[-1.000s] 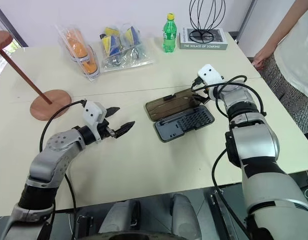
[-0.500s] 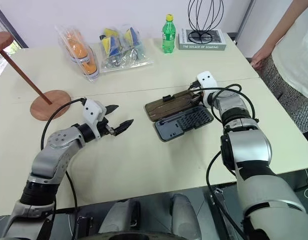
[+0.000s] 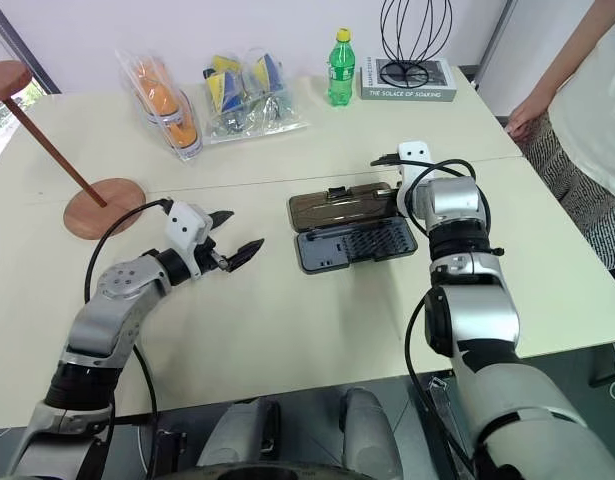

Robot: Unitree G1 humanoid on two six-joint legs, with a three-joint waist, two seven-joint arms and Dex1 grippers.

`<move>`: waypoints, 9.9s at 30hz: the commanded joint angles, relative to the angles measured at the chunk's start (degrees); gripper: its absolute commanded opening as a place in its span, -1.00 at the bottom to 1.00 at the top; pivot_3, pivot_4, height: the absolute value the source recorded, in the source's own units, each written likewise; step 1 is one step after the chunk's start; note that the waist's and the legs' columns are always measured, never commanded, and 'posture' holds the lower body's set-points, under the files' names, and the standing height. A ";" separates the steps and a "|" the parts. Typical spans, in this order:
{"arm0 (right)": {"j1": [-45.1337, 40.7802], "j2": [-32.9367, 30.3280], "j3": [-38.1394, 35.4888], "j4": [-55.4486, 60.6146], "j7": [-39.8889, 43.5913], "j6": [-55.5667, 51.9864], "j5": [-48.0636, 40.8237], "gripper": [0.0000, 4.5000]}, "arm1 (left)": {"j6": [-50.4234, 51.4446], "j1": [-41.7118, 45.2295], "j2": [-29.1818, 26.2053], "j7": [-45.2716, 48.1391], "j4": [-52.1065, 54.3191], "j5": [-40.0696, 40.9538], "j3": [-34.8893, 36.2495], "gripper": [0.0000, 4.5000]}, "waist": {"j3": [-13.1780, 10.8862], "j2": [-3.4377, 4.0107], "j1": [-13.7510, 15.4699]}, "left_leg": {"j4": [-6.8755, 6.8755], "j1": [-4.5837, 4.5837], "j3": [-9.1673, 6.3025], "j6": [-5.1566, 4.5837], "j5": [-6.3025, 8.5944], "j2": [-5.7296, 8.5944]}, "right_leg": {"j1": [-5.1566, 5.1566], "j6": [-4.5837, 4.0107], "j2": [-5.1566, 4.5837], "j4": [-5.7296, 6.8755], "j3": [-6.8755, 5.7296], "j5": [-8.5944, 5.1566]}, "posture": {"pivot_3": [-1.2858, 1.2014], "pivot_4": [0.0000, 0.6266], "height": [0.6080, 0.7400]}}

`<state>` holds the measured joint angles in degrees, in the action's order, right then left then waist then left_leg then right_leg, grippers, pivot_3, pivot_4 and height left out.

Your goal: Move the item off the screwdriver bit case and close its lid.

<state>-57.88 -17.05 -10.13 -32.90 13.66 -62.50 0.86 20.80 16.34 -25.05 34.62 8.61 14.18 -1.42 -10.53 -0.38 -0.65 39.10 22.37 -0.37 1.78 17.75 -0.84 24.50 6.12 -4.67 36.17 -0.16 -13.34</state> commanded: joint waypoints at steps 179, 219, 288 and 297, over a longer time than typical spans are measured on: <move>1.13 -8.58 25.39 -1.85 44.44 73.49 11.14 0.49 | 14.73 -1.63 -11.85 8.61 17.27 15.92 10.73 1.00 | -0.03 0.03 -1.93 | -0.02 -0.04 0.01 0.05 -0.03 -0.01 | 0.03 0.00 0.01 0.00 0.03 0.00 | 0.03 -0.52 1.00; -1.81 -5.97 28.17 -9.16 46.69 66.55 9.97 0.50 | 8.98 -19.85 -11.59 11.53 12.95 11.45 2.69 -0.95 | -0.03 0.04 -1.74 | 0.00 -0.07 0.03 0.04 -0.03 -0.02 | 0.02 -0.01 0.02 0.02 0.03 0.00 | 0.03 -0.52 1.00; 21.59 -7.43 25.69 32.44 30.52 72.44 16.86 -0.98 | 1.84 -17.88 -11.51 11.72 5.76 8.90 4.51 -1.00 | 0.06 0.15 -1.91 | -0.25 -1.03 0.01 0.03 -0.02 -0.10 | -0.72 -0.20 0.12 0.13 0.05 -0.06 | 0.03 -0.52 1.00; 25.39 -7.19 25.96 39.44 27.96 68.41 18.06 -0.98 | 3.33 -16.25 -11.17 11.70 6.40 8.84 3.92 -1.00 | 0.04 0.11 -1.82 | -0.25 -0.96 0.01 0.02 -0.02 -0.10 | -0.67 -0.29 0.12 0.09 0.05 -0.12 | 0.03 -0.52 1.00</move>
<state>-31.91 -25.24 16.39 2.58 43.19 5.68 20.09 23.46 0.03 -36.07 46.36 14.43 23.21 2.91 -10.49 -0.27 -2.47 38.85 21.41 -0.35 1.80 17.73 -0.94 23.83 5.83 -4.55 36.26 -0.11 -13.46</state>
